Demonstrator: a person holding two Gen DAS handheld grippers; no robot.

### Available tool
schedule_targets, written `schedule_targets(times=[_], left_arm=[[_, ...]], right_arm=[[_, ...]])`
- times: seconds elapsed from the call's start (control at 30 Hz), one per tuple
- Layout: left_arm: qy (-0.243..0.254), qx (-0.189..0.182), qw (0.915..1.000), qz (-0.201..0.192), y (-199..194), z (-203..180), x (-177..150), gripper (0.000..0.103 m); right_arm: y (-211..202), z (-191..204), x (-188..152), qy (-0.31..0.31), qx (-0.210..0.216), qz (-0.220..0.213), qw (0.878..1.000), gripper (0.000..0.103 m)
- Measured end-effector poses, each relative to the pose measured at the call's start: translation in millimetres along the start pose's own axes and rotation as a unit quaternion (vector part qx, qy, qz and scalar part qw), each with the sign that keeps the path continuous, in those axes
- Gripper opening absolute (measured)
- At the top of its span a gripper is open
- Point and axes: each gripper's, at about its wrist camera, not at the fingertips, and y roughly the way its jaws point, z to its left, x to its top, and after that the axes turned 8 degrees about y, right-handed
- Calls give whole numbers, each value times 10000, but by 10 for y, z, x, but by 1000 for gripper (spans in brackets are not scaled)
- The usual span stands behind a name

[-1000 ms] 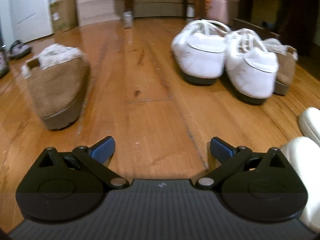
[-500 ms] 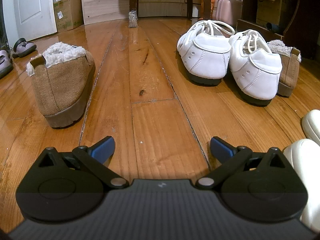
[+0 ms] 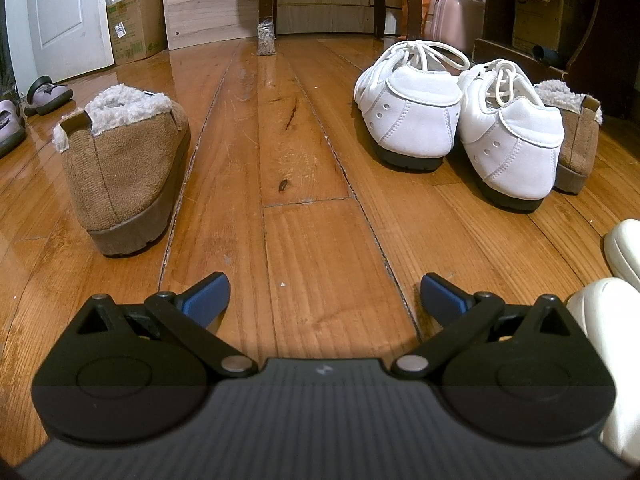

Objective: Organize scattered shoes
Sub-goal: 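Push the slide into line with the right tool and open it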

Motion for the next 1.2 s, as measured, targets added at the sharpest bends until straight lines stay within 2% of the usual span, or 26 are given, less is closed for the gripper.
schedule_targets(times=[0.43,0.7,0.87,1.0,1.1,1.2], left_arm=[[4,-4,10000,-2,-1,0,-2,103],[5,-4,10000,-3,-1,-1,-3,103],[6,-4,10000,-4,1,-1,-1,103],[25,-9,10000,2,2,0,3,103],[131,-237,9979,592,31,47,166,103],[229,-406,9921,1162,44,62,293,103]], right_arm=[[-8,-38,86,244,125,-52,9996,99],[-137,-20,89,83,253,-343,9991,99],[-69,-111,112,266,259,-293,9989,99],[-83,-338,102,256,232,-104,9993,99],[-122,-423,61,36,378,236,9990,99],[-127,-392,-17,-241,209,439,9985,99]])
